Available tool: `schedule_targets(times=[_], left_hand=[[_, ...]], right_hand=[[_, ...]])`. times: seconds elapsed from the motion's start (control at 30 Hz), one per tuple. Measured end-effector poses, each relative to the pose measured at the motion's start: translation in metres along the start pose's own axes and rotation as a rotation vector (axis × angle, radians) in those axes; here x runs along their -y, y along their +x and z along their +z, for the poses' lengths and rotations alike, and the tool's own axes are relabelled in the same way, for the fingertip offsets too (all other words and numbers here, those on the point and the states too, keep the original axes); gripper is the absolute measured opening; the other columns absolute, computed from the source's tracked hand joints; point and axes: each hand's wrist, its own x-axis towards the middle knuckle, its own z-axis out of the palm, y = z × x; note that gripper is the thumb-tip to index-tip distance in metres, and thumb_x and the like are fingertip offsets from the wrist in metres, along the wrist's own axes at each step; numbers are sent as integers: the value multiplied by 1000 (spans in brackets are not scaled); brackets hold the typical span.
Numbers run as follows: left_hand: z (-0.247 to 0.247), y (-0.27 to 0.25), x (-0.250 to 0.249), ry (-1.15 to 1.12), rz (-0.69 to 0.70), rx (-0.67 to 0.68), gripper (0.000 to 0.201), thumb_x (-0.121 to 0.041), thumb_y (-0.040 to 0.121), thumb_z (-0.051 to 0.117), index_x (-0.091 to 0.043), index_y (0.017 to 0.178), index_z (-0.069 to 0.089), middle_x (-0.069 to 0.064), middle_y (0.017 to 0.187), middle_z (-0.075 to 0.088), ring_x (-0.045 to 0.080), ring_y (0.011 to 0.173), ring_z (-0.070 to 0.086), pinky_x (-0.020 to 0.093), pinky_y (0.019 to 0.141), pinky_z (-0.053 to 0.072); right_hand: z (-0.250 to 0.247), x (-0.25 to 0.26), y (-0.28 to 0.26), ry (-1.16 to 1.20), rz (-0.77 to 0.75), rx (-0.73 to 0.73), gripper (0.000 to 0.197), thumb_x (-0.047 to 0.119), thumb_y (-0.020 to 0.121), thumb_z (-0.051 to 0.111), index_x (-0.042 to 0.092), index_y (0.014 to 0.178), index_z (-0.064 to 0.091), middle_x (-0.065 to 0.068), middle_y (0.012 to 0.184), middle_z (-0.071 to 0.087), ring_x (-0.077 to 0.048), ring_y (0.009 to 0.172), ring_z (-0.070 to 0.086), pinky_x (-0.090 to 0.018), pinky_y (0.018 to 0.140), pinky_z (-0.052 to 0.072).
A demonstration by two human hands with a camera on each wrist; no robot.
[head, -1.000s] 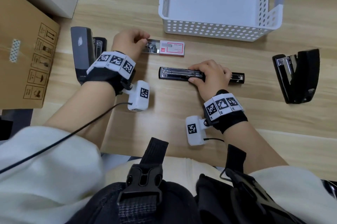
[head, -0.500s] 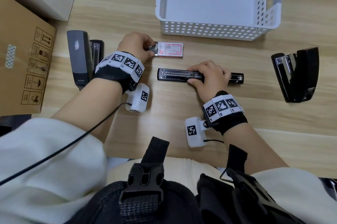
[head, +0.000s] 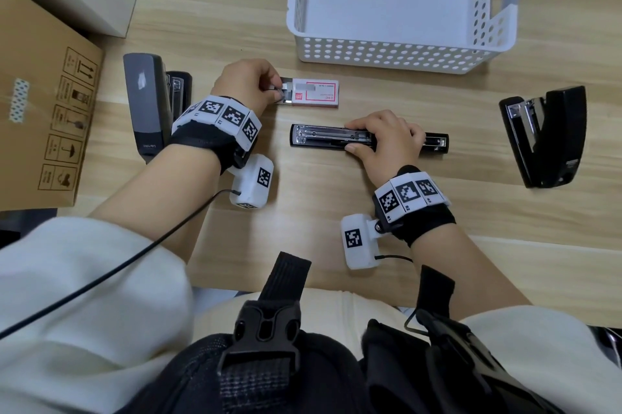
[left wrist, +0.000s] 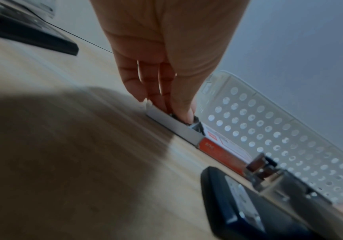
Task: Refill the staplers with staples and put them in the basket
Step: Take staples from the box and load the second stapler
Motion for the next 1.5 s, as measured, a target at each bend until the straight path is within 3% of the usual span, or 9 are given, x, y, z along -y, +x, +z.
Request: schedule_targets(times=[0.37,0.67,0.83,1.0,1.1,1.2,1.33,1.4,1.5], left_hand=[[-2,-3,-5,121,69,-55,11,-28,79,61,-19,82,64,0,106,54,16,92,51,29,70,36],[-9,-10,-9,-29,99,-101,6,-18,82,57,-12,81,59,-2,79,60,15,78,55,26,74,44],[-9,-17,-12,-215,109,-118,29,-11,78,59,-33,63,48,-17,68,54,-4,60,51,5,59,38],[-3,-26,-18,-478,87,-1,24,-7,88,52,-25,98,65,-8,74,59,6,64,61,17,64,51],[1,-28,-20,-634,19,36,28,-3,89,49,-24,99,64,-1,76,63,13,66,63,26,75,56],[3,-30,-24,-691,-47,51,32,7,85,46,-15,99,63,2,82,62,3,57,62,18,74,53],[3,-33,-29,-871,-134,74,37,18,76,43,-6,95,64,0,76,67,4,61,64,16,74,54],[4,-35,-28,-857,-120,87,33,12,74,55,-13,91,68,-6,75,69,6,71,64,20,85,52],[6,-39,-28,-763,-80,85,27,-1,77,66,-14,100,67,-6,80,66,-5,66,62,9,79,49]], right_hand=[[1,0,0,5,3,-11,27,33,80,66,35,107,64,10,109,56,-13,110,48,-23,92,9],[1,0,-1,12,-7,-19,27,32,80,66,35,107,64,11,109,56,-13,109,48,-20,88,8],[1,0,-1,8,-4,-14,27,32,80,66,36,106,64,12,109,56,-13,109,48,-17,83,6],[0,0,0,15,-5,-6,26,31,80,66,34,106,64,11,109,57,-13,110,47,-21,86,8],[-1,-1,0,20,-6,6,26,31,80,66,34,106,64,10,110,57,-13,110,47,-26,94,11],[-1,-1,1,19,-9,21,26,31,81,66,35,106,63,11,110,57,-12,111,46,-27,96,11],[-1,-2,1,12,-15,20,26,31,80,66,35,106,63,10,111,57,-13,111,47,-24,92,10],[-1,-2,1,2,-19,15,26,32,80,66,35,106,63,11,111,57,-13,111,47,-22,87,9],[-1,-2,1,1,-21,12,26,31,80,66,34,106,63,10,111,57,-13,111,47,-24,91,10]])
